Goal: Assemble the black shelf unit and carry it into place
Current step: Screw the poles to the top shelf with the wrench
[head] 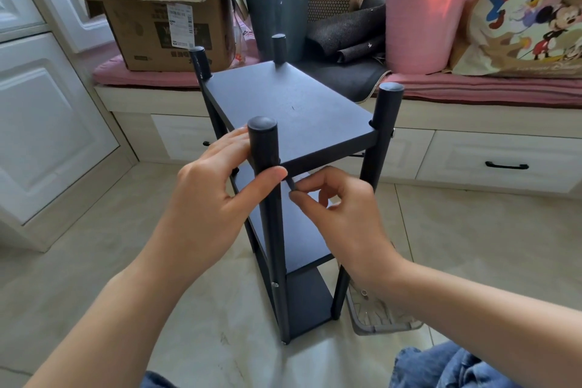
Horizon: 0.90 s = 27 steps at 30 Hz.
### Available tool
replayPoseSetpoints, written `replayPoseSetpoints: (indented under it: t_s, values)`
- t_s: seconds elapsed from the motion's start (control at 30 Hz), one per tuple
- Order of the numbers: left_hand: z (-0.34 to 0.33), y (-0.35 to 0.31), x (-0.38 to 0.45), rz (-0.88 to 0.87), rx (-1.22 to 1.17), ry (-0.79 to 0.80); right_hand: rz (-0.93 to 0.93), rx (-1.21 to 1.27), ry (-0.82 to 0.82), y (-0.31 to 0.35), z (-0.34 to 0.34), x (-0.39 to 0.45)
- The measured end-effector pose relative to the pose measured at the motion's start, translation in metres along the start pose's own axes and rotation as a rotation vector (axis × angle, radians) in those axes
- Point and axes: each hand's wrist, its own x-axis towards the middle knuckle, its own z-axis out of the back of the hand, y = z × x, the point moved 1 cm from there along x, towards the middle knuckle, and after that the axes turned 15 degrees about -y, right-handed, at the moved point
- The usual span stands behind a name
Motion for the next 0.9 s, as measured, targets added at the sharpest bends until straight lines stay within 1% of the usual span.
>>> replayPoseSetpoints:
  t_s: [0.17, 0.47, 0.77, 0.83, 0.9]
  values:
    - [0.0, 0.001, 0.0, 0.018, 0.003, 0.007, 0.189, -0.094, -0.016, -0.001, 0.019, 0.0]
    - [0.0, 0.0, -0.001, 0.006, 0.0, -0.007, 0.386, -0.228, -0.111, 0.012, 0.026, 0.008]
    - [-0.001, 0.0, -0.001, 0.004, -0.001, -0.004, 0.402, -0.225, -0.107, 0.011, 0.024, 0.007]
    - [-0.001, 0.0, -0.001, 0.006, -0.001, -0.006, 0.363, -0.179, -0.09, 0.01, 0.023, 0.007]
    - [-0.001, 0.0, -0.001, 0.007, -0.005, -0.006, 0.263, -0.077, -0.052, 0.008, 0.021, 0.007]
